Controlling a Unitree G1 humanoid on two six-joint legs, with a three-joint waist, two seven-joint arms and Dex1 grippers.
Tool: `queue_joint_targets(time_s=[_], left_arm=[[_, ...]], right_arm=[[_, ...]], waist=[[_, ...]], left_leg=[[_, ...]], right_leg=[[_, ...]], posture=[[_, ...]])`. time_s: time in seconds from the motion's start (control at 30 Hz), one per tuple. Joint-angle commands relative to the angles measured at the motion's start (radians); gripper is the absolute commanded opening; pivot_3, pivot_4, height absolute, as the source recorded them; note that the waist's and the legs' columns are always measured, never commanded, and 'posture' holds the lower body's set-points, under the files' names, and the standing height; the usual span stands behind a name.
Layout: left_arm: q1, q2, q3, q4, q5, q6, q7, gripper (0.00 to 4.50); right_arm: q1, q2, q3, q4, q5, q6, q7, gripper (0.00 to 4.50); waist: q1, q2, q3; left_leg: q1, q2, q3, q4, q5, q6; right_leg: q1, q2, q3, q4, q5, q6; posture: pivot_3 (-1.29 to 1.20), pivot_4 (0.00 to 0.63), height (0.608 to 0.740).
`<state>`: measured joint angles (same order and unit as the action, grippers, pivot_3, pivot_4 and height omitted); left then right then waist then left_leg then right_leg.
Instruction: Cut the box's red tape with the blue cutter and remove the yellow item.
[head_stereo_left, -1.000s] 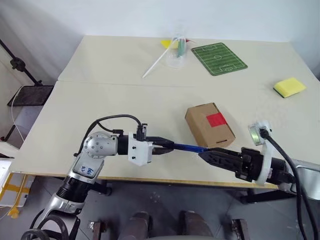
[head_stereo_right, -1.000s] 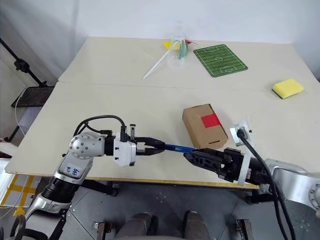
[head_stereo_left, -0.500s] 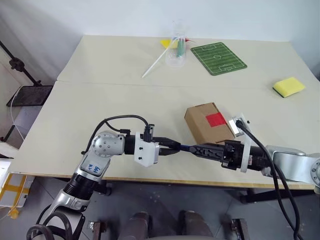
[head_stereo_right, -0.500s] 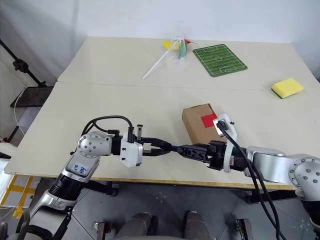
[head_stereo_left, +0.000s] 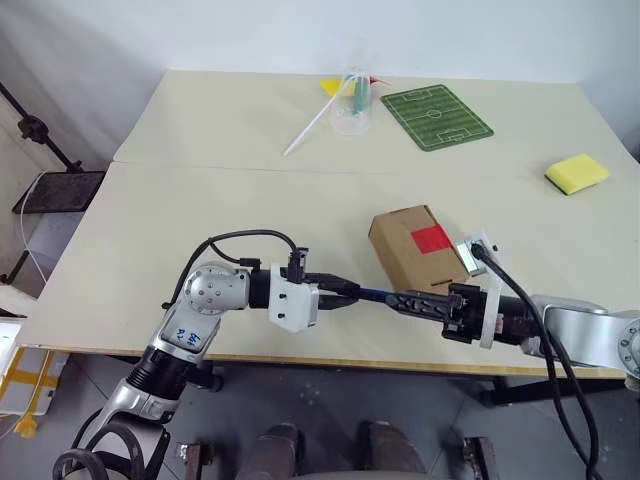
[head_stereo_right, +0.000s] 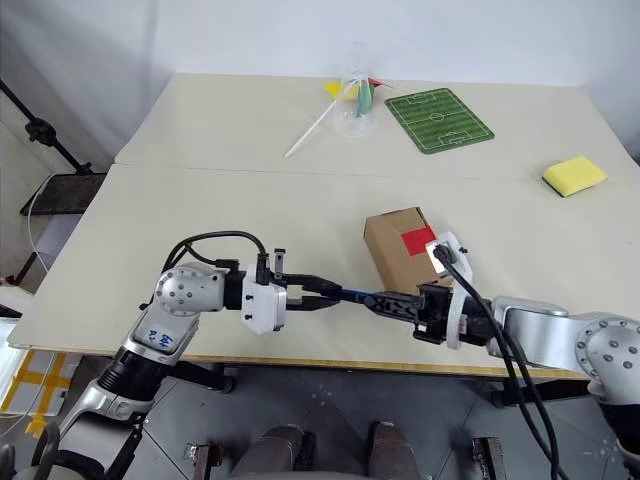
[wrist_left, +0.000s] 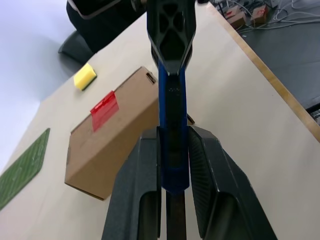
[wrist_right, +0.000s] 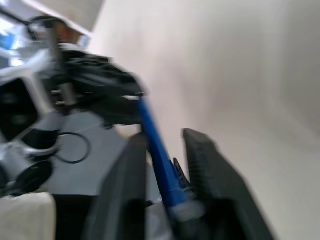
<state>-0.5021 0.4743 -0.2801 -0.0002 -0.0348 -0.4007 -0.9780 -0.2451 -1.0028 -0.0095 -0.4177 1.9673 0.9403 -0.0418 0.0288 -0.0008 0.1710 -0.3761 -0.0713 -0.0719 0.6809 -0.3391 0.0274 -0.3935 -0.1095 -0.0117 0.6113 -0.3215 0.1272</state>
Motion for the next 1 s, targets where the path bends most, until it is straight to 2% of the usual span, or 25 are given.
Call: queue_joint_targets(time_s=[0.03,0.07,0.13,0.27,0.3,0.43,0.5,0.57,0.67,0.8,0.9,1.0], left_arm=[[-0.01,0.003,0.004,-0.027,-0.027,-0.002,-0.007,0.43],[-0.009,0.003,0.003,-0.029,-0.036,0.007,-0.013,0.43],[-0.003,0.001,0.004,-0.047,-0.079,0.036,-0.033,1.17],[0.024,0.041,0.012,-0.083,-0.088,0.059,-0.061,2.32],[0.045,0.072,0.04,-0.125,-0.137,0.152,-0.067,2.61],[0.082,0.254,0.278,-0.244,-0.435,0.629,-0.034,2.64],[0.086,0.339,0.323,-0.182,-0.458,0.709,-0.085,2.64],[0.09,0.374,0.322,-0.113,-0.445,0.716,-0.135,2.64],[0.08,0.312,0.293,-0.039,-0.425,0.698,-0.129,2.08],[0.018,0.177,0.213,-0.009,-0.375,0.68,-0.088,0.85],[-0.087,0.043,0.127,0.079,-0.302,0.638,-0.056,0.0],[-0.189,-0.066,0.093,0.188,-0.254,0.606,-0.02,0.0]], right_arm=[[0.009,0.003,-0.039,0.01,-0.001,-0.014,-0.012,0.17],[0.008,0.004,-0.039,0.01,-0.002,-0.013,-0.012,0.17],[0.007,0.006,-0.039,0.012,-0.003,-0.012,-0.009,0.17],[0.007,0.014,-0.048,0.001,-0.008,-0.009,0.018,0.17],[0.014,0.012,-0.062,-0.012,-0.003,-0.009,0.031,0.17],[0.115,-0.036,-0.231,-0.049,0.005,0.025,0.152,0.17],[0.196,-0.066,-0.359,-0.063,0.002,0.062,0.225,0.17],[0.264,-0.085,-0.47,-0.072,0.004,0.082,0.27,0.17],[0.35,-0.125,-0.632,-0.039,-0.003,0.114,0.278,0.17],[0.417,-0.179,-0.818,0.027,-0.093,0.182,0.311,0.17],[0.413,-0.236,-0.913,0.094,-0.274,0.204,0.356,0.17],[0.376,-0.285,-0.909,0.141,-0.386,0.208,0.367,0.17]], waist=[[0.0,0.0,0.0],[0.0,0.0,0.0],[0.0,0.0,0.0],[-0.002,0.0,0.0],[-0.002,0.0,0.0],[-0.006,0.001,0.002],[-0.004,0.002,0.002],[0.001,0.004,0.002],[0.014,0.005,0.002],[0.029,0.003,0.003],[0.034,0.002,0.004],[0.032,0.002,0.004]], left_leg=[[0.0,0.0,0.0,0.0,0.0,0.0],[0.0,0.0,0.0,0.0,0.0,0.0],[0.0,0.0,0.0,0.0,0.0,0.0],[0.0,0.0,0.0,0.0,0.0,0.0],[0.0,0.0,0.0,-0.001,0.0,0.0],[-0.002,0.001,0.0,-0.001,0.0,0.0],[-0.002,0.002,-0.001,-0.001,0.0,0.0],[-0.002,0.001,-0.001,-0.001,0.0,0.0],[0.001,-0.003,-0.001,-0.001,0.0,0.003],[-0.001,-0.004,-0.001,0.0,0.0,0.004],[-0.002,-0.004,-0.001,0.0,0.0,0.004],[-0.002,-0.005,0.002,0.001,0.0,0.005]], right_leg=[[0.0,0.0,0.0,0.0,0.0,0.0],[0.0,0.0,0.0,0.0,0.0,0.0],[0.0,0.0,0.0,0.0,0.0,0.0],[0.0,0.0,0.0,0.0,0.0,0.0],[0.0,0.0,0.0,0.0,0.0,0.0],[-0.002,0.0,0.0,0.001,0.0,0.0],[-0.003,0.0,0.0,0.001,0.0,0.0],[-0.001,0.0,0.0,0.001,0.0,0.0],[0.002,-0.003,0.0,-0.001,0.0,0.0],[0.002,-0.004,0.0,-0.002,0.0,0.001],[0.001,-0.004,-0.001,-0.001,0.001,0.001],[0.0,-0.004,-0.002,-0.001,0.001,0.002]], posture=[[0.0,0.15,0.74],[0.0,0.15,0.74],[0.0,0.15,0.74],[0.0,0.15,0.74],[0.0,0.15,0.74],[0.0,0.15,0.74],[0.0,0.15,0.74],[0.0,0.15,0.74],[0.0,0.15,0.74],[0.0,0.15,0.74],[0.0,0.15,0.74],[0.0,0.15,0.74]])
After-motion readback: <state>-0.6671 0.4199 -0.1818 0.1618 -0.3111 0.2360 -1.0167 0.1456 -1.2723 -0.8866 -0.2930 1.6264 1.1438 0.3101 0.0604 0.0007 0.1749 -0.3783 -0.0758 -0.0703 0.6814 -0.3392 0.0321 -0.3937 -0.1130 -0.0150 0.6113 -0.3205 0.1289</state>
